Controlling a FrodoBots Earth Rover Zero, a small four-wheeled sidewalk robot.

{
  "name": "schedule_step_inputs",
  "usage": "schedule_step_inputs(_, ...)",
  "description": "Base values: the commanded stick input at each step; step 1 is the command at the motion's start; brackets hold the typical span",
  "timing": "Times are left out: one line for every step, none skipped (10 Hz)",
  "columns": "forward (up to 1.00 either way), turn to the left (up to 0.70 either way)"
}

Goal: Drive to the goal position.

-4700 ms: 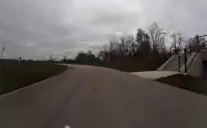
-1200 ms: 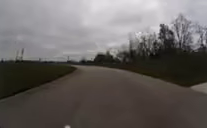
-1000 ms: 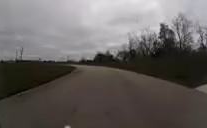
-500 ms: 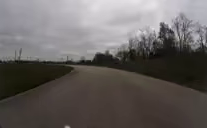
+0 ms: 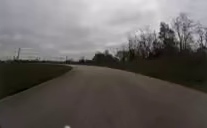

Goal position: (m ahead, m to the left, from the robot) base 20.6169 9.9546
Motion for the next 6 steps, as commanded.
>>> schedule_step_inputs(1.0,0.0)
schedule_step_inputs(1.0,0.0)
schedule_step_inputs(1.0,0.0)
schedule_step_inputs(1.0,0.0)
schedule_step_inputs(1.0,0.0)
schedule_step_inputs(1.0,0.0)
